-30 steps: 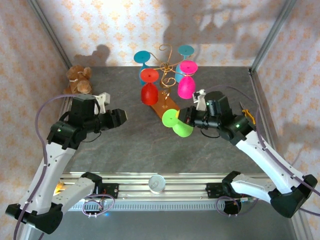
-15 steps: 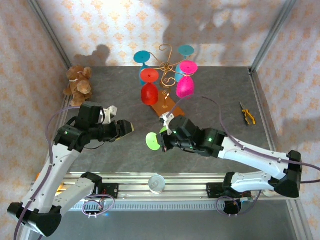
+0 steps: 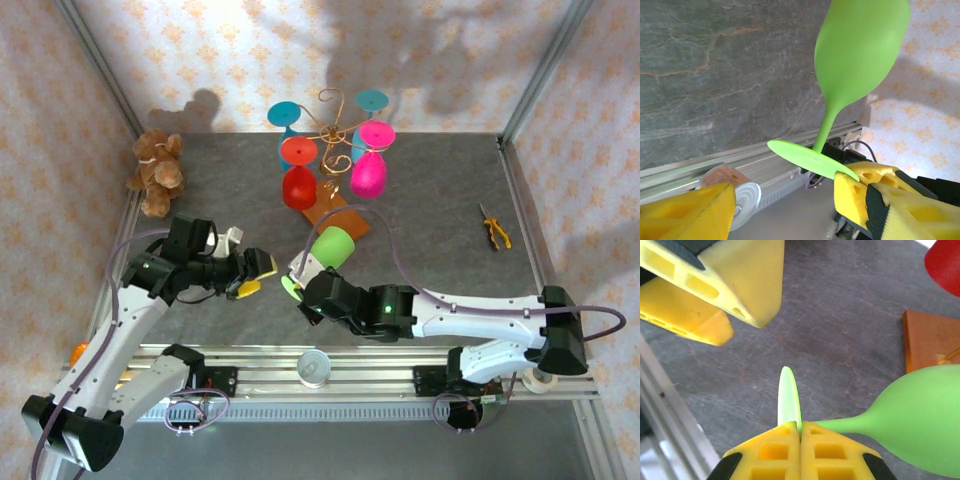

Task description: Take the wine glass off the wine glass rack

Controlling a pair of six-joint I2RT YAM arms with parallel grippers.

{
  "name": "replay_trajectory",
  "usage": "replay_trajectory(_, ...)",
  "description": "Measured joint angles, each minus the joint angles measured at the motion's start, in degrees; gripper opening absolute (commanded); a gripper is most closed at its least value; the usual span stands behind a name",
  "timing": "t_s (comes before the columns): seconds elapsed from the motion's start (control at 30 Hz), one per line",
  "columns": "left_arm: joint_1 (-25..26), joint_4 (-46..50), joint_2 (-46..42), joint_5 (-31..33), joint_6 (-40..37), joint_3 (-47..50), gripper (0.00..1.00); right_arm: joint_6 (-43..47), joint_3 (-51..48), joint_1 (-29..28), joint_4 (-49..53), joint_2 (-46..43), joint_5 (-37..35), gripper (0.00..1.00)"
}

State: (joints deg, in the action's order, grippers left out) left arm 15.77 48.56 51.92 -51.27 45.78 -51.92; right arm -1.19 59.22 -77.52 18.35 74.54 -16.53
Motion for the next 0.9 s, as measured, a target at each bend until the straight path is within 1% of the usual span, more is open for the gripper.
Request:
replay_trajectory(0.17,0.0,-4.44,0.74,-2.58,3.87,2.29,0.71,2.56,-0.02,-0.74,-1.66,1.09,-3.74,0.0)
replay_trajectory(0.3,0.0,-7.19,1.66,-3.87,6.03,2.97,0.71,3.91,-0.02,-0.96,-2.56,1.81,-5.49,0.0)
replay_trajectory(0.5,0.28,-14.19,2.4,-5.57,11.1,4.57,0.7,5.99,-0.02,-1.27,-4.28,2.25,-7.69,0.0)
replay_trajectory(0.6,0.44,-16.55,3.34,-5.95,12.61,4.63,0.68,7.37,0.2,-1.86,-4.76,2.64,-9.29,0.0)
replay_trajectory(0.83,1.31,-21.03,5.38,-6.43,15.72,4.98,0.6,10.51,1.55,-3.32,-5.44,5.33,-13.0,0.0)
replay_trajectory(0.9,1.75,-21.99,5.88,-6.45,16.13,5.29,0.56,11.08,1.55,-3.34,-5.9,5.33,-13.6,0.0)
